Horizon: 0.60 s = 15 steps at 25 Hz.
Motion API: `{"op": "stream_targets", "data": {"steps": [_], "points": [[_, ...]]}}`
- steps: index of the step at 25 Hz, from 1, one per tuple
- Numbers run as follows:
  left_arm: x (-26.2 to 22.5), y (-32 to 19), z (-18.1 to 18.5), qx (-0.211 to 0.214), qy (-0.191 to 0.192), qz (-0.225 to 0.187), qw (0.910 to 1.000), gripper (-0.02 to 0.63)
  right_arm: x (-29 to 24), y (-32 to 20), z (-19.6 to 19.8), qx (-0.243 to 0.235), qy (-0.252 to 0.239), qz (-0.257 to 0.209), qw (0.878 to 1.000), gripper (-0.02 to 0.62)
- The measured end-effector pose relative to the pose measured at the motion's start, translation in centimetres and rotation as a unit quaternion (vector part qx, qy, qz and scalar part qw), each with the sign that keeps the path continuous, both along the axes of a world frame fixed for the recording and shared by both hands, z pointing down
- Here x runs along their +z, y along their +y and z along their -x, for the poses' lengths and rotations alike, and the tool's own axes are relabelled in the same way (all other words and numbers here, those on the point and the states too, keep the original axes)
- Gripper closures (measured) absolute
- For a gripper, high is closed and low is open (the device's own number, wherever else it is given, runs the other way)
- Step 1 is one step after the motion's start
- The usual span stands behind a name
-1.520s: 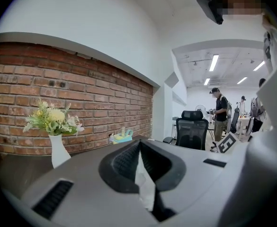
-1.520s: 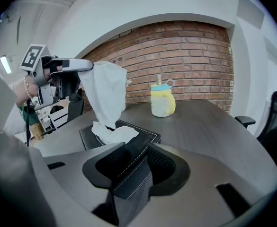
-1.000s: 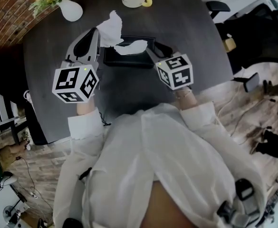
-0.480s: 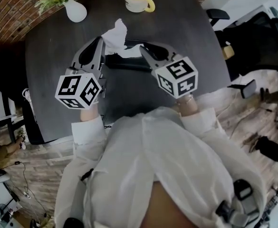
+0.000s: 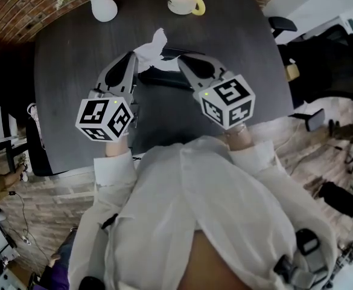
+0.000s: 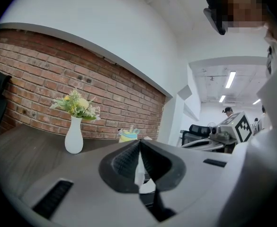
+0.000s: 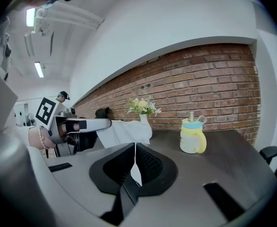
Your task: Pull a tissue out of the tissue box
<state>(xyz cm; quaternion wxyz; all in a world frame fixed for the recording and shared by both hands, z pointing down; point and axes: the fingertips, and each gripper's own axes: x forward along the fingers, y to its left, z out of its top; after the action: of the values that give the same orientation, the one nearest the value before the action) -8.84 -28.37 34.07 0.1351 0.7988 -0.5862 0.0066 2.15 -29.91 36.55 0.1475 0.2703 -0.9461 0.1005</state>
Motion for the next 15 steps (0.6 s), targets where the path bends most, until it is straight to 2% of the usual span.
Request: {"op": "stream_targets", "data": {"steps": [15], "points": [[3.2, 0.7, -0.2, -0.005, -0.006, 0.037, 0.9993, 0.601, 1.2, 0.9, 1.6, -0.027, 0.003, 0.016, 0.999, 0.591]]}}
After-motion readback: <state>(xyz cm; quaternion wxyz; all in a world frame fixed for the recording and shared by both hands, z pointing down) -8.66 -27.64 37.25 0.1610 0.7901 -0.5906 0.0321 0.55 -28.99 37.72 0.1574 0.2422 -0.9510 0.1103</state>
